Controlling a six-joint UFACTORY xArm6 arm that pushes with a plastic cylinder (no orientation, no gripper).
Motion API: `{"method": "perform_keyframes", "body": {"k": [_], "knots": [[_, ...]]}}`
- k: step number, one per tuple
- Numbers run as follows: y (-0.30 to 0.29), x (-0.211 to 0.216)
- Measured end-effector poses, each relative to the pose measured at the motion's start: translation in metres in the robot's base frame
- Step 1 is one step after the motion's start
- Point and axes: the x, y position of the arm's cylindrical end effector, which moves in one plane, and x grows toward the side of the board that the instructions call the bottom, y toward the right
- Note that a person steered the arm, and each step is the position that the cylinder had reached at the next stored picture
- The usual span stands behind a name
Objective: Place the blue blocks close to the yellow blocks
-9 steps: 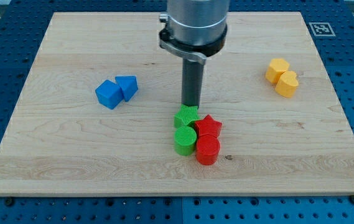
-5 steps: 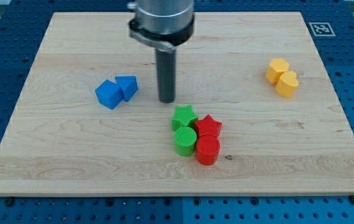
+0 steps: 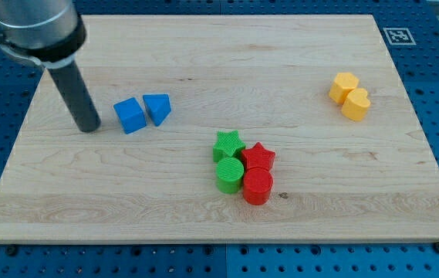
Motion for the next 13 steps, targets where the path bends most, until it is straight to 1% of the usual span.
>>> {"method": "perform_keyframes", "body": {"k": [1,2,4,6,7,8,10,12,13], "knots": [[-0.005,-0.004],[0.003,-0.006],[0.049,-0.006],[0.080,-0.010],[0.092,-0.025],[0.119,-0.026],[0.175,0.006],[0.239,0.005],[0.263,-0.008]]}}
